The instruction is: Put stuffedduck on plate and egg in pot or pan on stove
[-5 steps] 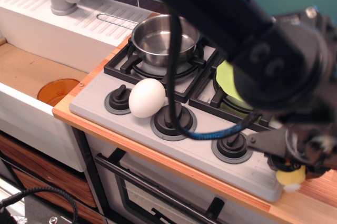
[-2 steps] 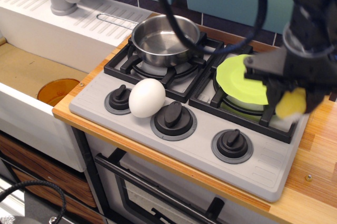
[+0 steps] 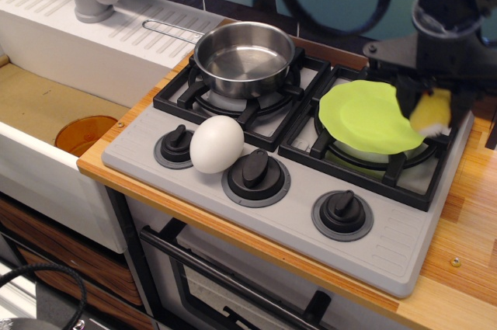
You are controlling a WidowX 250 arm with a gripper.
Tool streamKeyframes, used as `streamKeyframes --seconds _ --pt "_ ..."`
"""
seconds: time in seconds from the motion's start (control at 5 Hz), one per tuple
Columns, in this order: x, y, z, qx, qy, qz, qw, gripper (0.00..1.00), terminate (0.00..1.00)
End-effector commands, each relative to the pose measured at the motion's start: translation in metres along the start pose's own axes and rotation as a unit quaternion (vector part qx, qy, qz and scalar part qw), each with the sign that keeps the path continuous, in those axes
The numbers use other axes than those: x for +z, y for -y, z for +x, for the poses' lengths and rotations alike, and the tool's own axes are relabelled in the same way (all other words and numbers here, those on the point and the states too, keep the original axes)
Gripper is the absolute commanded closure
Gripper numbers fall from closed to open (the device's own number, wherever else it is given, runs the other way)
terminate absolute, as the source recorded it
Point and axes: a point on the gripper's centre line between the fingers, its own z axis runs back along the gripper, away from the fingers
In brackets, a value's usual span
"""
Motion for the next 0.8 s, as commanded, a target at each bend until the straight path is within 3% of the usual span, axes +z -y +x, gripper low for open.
streamKeyframes --seconds 0.0,0.2,0.4,0.6 --pt "-0.009 -0.015 0.033 -0.014 0.044 -0.016 0.9988 1.00 0.00" --pt "-0.013 -0.025 0.034 -0.021 0.050 -0.018 0.9984 1.00 0.00" --pt "-0.016 -0.025 0.030 -0.020 0.045 -0.012 0.9987 0.00 0.00" --pt "-0.013 -0.022 0.021 -0.018 0.042 -0.014 0.9989 0.00 0.00"
